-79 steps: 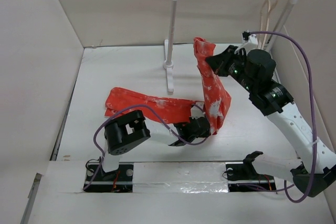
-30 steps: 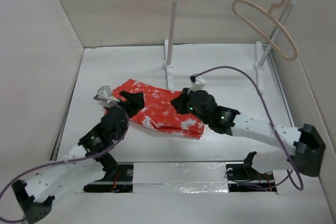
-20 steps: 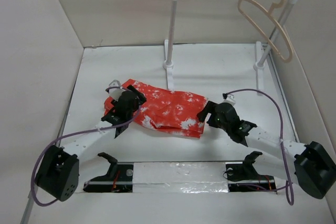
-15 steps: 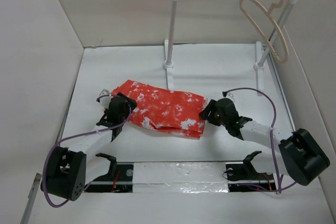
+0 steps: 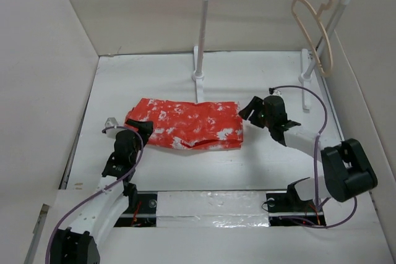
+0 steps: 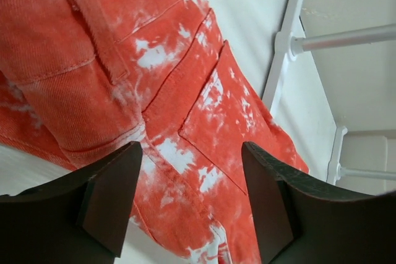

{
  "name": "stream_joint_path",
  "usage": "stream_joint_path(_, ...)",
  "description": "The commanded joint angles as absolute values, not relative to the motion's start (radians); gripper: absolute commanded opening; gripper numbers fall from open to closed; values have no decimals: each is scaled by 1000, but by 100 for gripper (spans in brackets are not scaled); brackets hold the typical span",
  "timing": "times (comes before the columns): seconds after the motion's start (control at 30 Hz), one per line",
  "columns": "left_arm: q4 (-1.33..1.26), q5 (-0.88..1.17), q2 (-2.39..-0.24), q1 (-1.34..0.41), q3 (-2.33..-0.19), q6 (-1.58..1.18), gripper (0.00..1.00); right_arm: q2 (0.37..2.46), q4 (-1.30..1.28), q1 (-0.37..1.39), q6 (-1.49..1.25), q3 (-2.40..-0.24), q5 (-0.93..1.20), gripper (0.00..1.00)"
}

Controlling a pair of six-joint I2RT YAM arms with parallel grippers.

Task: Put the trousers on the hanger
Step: Fold the trousers at the center of the board.

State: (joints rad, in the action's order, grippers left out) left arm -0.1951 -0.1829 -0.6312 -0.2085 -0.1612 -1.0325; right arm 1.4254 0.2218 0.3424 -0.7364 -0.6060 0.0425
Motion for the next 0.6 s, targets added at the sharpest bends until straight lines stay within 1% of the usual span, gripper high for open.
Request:
stream_joint_path(0.0,-184,-140,-584,-216,-205,-960,62,1304,152,402,-667,-621,5,66)
stream_joint_path(0.03,-202,-134,-583,-225,-219,-944,60,1257,131,438,-663,-620,5,61)
stream_joint_path(0.07,-221,-129,-589,-256,-232,-931,56,1240,123,481,-666,-618,-29,55)
stream_joint_path(0.1,-242,-121,-600,-273,-259,-914,47,1227,123,564,-673,-617,-34,46)
stream_joint_path(0.13,-261,-112,-615,-287,-274,-904,39,1229,129,599,-679,-614,-31,36)
stream_joint_path(0.17,-297,-76,-659,-299,-294,-884,30,1238,164,630,-690,-609,-22,22)
stream_joint_path(0.2,-320,-51,-691,-320,-334,-864,23,1252,187,668,-695,-604,-8,15)
stream_joint_path(0.27,-363,42,-785,-330,-376,-830,20,1299,224,680,-728,-589,-8,2)
stream_joint_path(0.3,-385,73,-816,-339,-397,-821,15,1311,233,692,-736,-577,-47,0)
stream_joint_path(0.33,-396,92,-839,-356,-403,-816,13,1316,244,692,-748,-562,-64,0)
stream_joint_path(0.4,-440,98,-890,-394,-400,-796,12,1316,282,683,-778,-505,-83,0)
stream_joint_path(0.43,-449,86,-905,-461,-405,-789,12,1313,288,683,-788,-486,-93,0)
stream_joint_path(0.47,-440,31,-940,-501,-413,-781,12,1310,293,683,-813,-470,-109,0)
stream_joint_path(0.5,-440,-39,-959,-587,-434,-760,11,1299,298,683,-825,-436,-138,0)
stream_joint_path(0.53,-440,-40,-974,-632,-445,-752,11,1293,299,683,-839,-422,-149,0)
stream_joint_path(0.57,-434,-104,-1009,-675,-459,-743,11,1287,301,695,-857,-410,-155,0)
